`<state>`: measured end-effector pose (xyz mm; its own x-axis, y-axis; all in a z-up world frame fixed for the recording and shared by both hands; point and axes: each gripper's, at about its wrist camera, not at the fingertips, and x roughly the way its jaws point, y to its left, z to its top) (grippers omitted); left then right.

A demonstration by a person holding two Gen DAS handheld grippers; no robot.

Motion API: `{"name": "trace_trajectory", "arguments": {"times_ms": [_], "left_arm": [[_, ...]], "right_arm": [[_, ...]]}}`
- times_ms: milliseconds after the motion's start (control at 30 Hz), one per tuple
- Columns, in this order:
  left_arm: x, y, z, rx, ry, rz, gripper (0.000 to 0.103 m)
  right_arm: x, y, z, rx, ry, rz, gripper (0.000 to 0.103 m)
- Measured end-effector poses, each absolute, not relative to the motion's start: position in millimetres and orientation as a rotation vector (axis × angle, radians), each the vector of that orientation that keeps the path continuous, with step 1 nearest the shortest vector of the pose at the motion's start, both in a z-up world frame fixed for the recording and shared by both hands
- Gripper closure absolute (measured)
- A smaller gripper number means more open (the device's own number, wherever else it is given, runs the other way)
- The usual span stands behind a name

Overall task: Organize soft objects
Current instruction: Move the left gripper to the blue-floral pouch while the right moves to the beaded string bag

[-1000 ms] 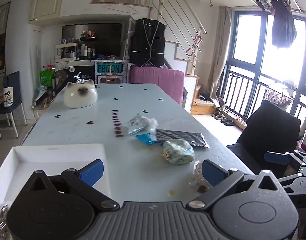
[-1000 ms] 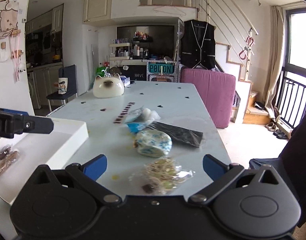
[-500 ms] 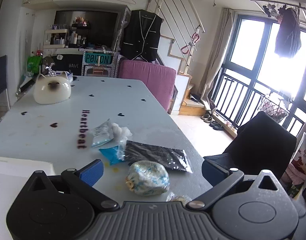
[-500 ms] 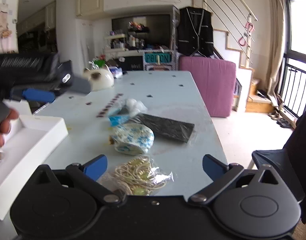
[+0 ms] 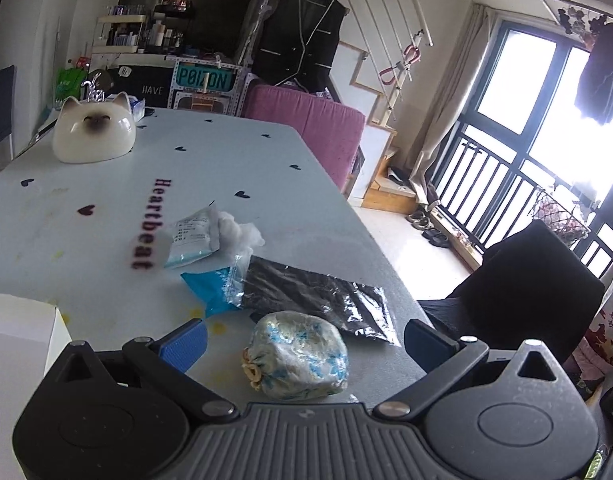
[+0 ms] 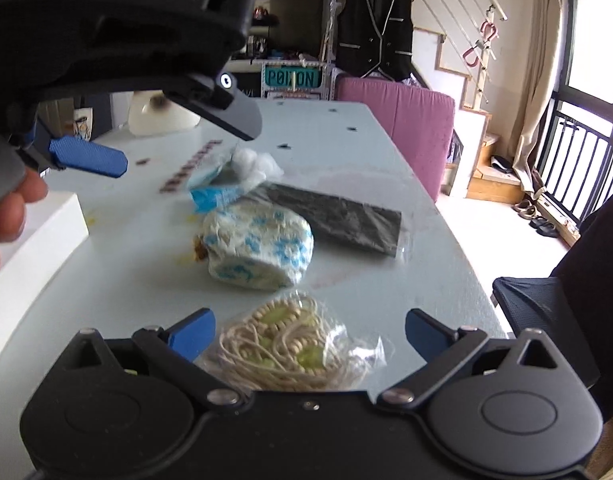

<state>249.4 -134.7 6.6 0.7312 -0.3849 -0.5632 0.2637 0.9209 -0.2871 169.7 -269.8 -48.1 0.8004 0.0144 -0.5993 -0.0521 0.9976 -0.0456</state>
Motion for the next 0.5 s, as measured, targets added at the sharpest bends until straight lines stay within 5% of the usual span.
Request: {"name": "trace_trajectory", "arguments": {"times_ms": [500], "left_arm": [[269,-164,-21,-0.059,0.690,-0.340,0.000]], "right_arm": [[133,-325,-35,-0.010,0.652,0.004,0.000]]}}
